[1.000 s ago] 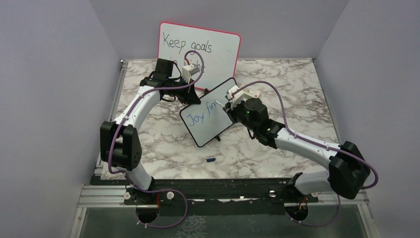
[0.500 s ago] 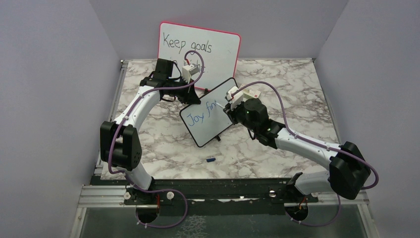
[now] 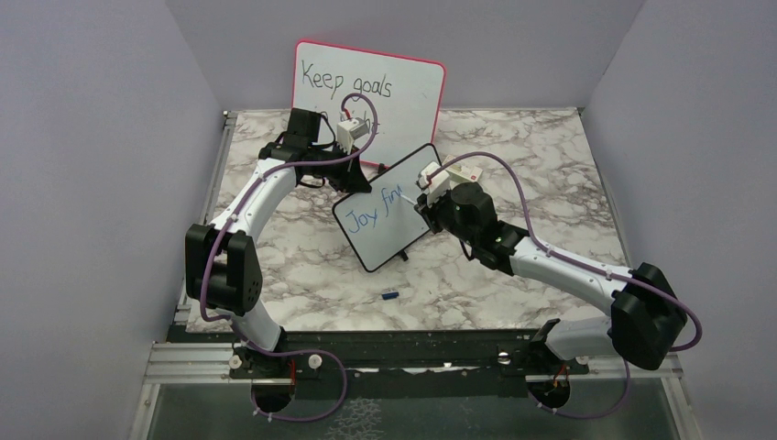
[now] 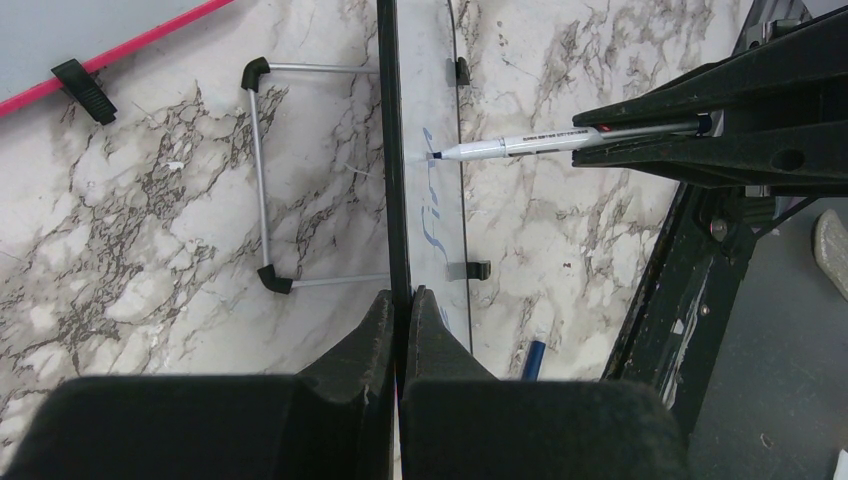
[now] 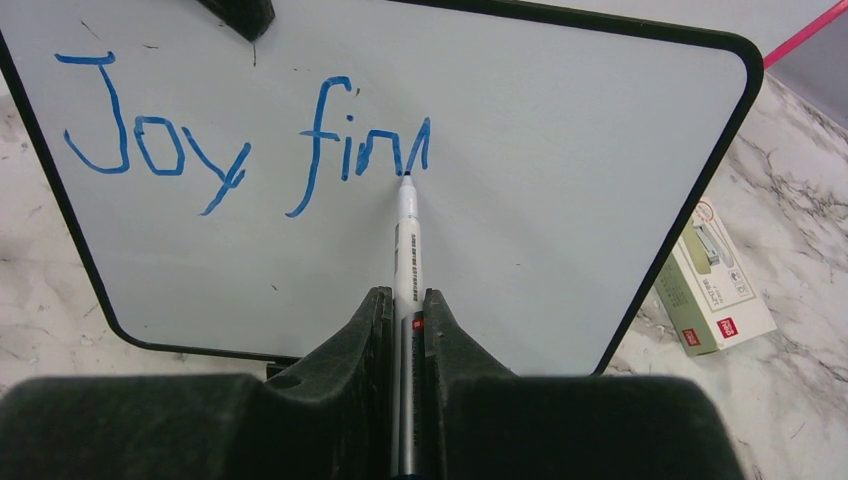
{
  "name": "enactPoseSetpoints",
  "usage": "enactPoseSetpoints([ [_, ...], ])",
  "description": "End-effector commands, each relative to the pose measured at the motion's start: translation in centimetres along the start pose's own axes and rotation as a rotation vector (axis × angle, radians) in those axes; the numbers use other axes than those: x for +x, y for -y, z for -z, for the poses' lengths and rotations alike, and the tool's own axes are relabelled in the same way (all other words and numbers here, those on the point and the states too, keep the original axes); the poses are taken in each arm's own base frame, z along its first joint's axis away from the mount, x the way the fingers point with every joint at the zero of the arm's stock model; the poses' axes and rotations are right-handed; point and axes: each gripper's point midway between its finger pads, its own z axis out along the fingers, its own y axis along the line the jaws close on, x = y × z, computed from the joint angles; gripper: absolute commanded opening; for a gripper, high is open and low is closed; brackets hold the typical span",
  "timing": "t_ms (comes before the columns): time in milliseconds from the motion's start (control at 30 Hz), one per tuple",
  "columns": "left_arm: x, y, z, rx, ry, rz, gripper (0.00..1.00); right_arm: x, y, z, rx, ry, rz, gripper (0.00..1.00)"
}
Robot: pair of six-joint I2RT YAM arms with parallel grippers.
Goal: Write a sentence on the whiteboard
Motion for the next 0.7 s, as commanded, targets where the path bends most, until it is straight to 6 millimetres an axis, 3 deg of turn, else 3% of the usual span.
enactPoseSetpoints([
  [0,3.1,-0.7,-1.1,-0.015,-0.091,0.022,0.00,0.3,0.7,0.4,0.043,-0.013,-0.016,0.01],
  [667,3.1,-0.6,-1.1,-0.012,-0.089,0.020,0.00,-2.4,1.2,0.2,0.065,0.081,-0.053,0.00],
])
